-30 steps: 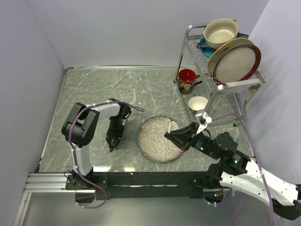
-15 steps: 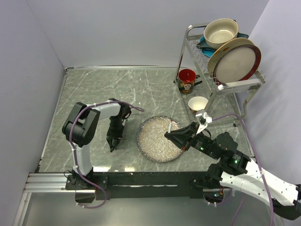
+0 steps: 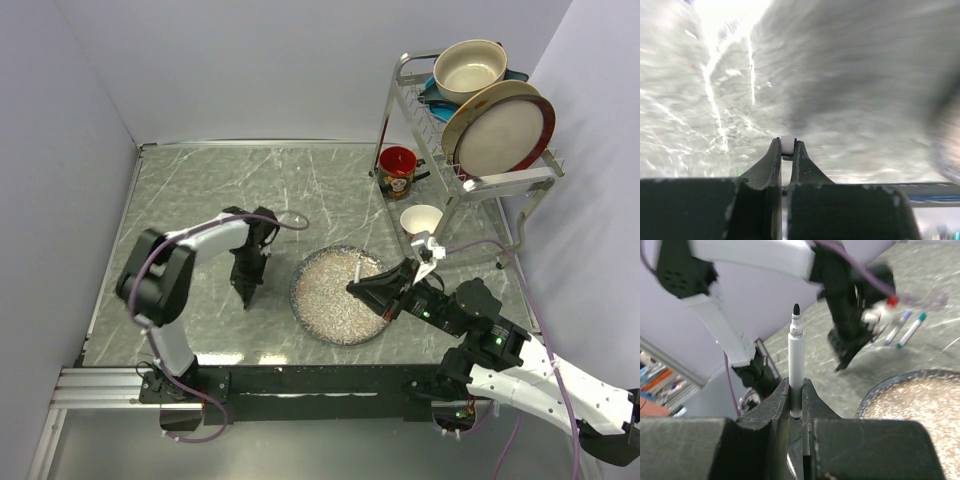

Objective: Insert the pens into the pen caps

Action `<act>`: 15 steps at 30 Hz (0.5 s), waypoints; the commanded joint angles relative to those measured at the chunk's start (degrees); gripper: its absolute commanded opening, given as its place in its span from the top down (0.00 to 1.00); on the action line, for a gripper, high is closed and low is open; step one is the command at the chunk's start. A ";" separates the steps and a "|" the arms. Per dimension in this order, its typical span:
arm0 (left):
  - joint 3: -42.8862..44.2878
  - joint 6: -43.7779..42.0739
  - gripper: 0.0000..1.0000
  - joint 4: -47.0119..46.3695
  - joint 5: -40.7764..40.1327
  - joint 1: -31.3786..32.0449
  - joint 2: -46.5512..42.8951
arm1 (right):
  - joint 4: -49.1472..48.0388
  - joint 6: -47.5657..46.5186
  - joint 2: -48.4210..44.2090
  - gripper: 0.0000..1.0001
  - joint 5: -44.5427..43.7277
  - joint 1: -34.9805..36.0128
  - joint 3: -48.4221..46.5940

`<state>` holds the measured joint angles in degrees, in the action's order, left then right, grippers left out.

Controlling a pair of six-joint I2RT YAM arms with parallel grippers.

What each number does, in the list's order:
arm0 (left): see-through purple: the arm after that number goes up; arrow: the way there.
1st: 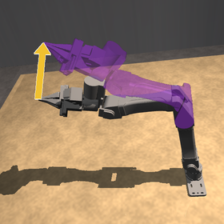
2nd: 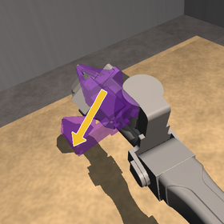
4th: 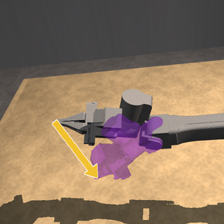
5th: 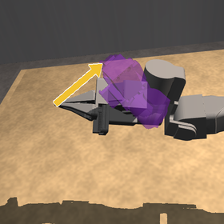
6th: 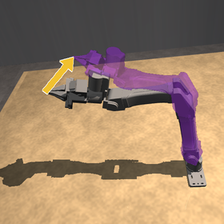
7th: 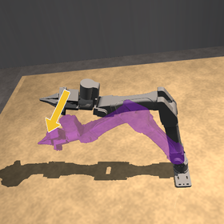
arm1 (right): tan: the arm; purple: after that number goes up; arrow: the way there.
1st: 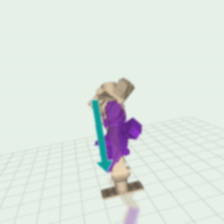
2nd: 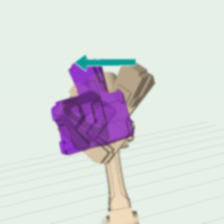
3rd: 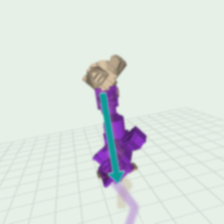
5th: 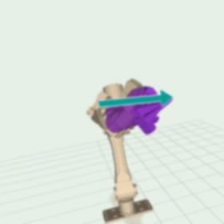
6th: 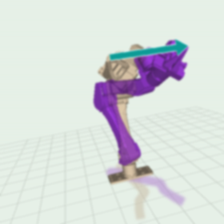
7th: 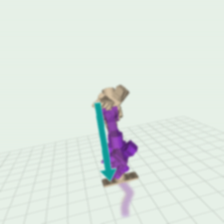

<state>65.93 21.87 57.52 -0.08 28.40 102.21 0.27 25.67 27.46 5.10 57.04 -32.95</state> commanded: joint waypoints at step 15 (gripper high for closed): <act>-19.16 25.73 0.99 -70.45 23.10 6.40 -49.54 | -10.73 4.21 10.85 1.00 4.66 3.25 -1.59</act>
<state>52.25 37.19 10.92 16.53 33.15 58.87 -6.02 29.12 36.69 10.28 58.94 -32.99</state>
